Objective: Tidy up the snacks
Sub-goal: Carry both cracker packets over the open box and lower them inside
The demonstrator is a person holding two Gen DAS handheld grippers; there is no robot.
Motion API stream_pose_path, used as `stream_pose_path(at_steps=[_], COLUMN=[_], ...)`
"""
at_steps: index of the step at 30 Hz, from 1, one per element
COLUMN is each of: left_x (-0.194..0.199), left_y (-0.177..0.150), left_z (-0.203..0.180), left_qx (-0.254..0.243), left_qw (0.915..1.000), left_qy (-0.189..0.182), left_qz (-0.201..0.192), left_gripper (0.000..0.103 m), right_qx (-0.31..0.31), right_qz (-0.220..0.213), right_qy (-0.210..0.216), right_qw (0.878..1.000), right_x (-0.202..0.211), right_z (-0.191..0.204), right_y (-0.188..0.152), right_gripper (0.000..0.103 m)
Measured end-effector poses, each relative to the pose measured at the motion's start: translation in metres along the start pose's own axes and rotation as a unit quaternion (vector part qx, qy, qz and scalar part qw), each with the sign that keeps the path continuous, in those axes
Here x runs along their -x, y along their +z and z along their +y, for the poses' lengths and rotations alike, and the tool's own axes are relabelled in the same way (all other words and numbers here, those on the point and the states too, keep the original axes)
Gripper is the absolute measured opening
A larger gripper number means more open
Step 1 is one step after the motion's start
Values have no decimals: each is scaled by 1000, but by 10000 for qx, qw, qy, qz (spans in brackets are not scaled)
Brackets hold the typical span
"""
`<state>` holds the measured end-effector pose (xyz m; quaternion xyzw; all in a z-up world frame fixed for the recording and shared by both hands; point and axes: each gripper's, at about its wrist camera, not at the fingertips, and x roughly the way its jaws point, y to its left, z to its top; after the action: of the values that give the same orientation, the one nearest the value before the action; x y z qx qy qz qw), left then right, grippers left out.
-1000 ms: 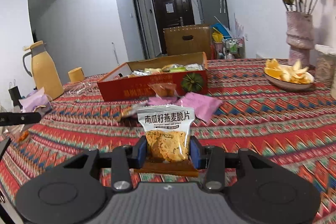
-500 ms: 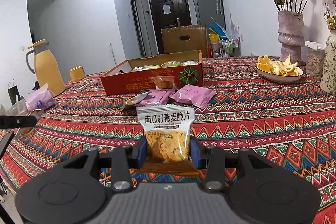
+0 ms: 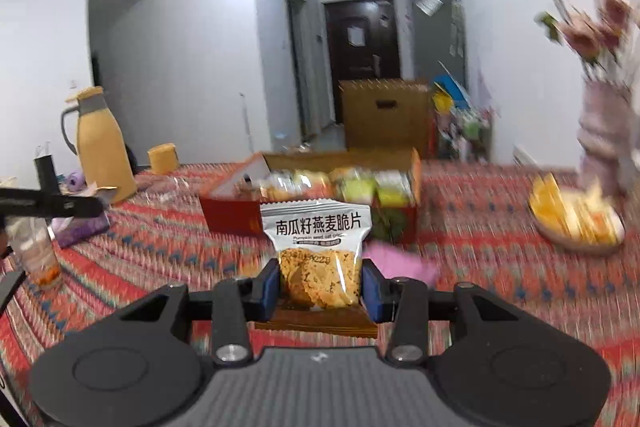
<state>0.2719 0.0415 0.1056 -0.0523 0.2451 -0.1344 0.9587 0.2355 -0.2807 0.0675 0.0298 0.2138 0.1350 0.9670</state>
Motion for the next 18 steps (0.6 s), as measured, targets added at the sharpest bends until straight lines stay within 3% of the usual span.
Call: stream_pose_path(at_steps=[5,9,13,16,18], left_x=[-64,-123,-180,-217,-235], left_y=[54,82,86,79,72], left_z=[5,18,23,30,32], left_qx=[-5,180,159,263,289], left_qw=[9996,9997,9996,9985,9974], left_qy=[238,118,216,300,317], left_qz=[-136,-69,130,386,573], left_gripper=[41,41,41,41,41], right_qx=[199,75,-644,-807,-849], right_qz=[-237,-223,207,610,1028], right_qy=[258,432,754,786,577], right_qw=[9992,9988,9949,9918,9894], right_x=[-44,-100,-172,-225,-260], right_z=[-14,-29,-49,-47,-42], right_y=[64,105,120,114,103], right_gripper=[41,41,41,41,41])
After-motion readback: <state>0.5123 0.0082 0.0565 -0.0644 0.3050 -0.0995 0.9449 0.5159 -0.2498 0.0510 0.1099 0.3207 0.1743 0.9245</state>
